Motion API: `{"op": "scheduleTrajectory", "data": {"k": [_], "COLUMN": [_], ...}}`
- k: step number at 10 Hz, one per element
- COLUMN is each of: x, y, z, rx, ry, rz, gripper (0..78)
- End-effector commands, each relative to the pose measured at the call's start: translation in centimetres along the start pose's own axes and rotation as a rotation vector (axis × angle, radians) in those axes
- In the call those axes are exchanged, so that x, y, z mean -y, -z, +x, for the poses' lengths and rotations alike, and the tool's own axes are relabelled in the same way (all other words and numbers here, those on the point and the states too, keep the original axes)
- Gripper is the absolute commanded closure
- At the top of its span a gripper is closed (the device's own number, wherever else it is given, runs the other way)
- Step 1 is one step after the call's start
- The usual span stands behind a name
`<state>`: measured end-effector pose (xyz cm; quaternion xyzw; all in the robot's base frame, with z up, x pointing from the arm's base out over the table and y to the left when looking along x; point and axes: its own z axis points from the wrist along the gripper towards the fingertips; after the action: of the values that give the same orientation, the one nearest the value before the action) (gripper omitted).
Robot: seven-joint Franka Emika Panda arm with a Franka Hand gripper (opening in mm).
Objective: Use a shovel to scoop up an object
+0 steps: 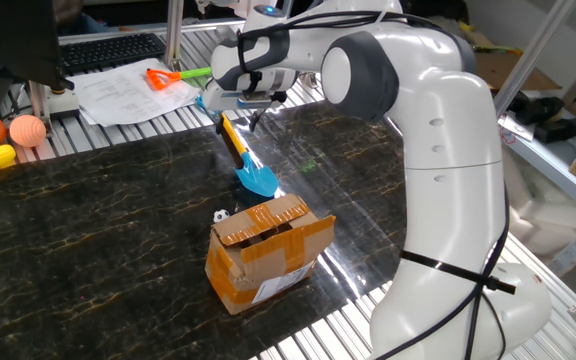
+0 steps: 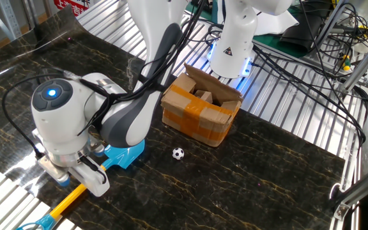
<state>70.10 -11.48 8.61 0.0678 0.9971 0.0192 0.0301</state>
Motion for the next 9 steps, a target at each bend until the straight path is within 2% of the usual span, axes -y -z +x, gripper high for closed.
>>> {"op": "scheduleTrajectory", "data": {"k": [1, 6, 9], "x": [0.0, 0.1, 0.2], "y": [-0.1, -1.2, -2.2], "z": [-0.2, -0.1, 0.1], "rx": [0.004, 0.016, 0.033], "ry": [-0.001, 0.003, 0.005], "rz": [-0.001, -0.002, -0.001], "gripper": [0.1, 0.1, 0.1]}}
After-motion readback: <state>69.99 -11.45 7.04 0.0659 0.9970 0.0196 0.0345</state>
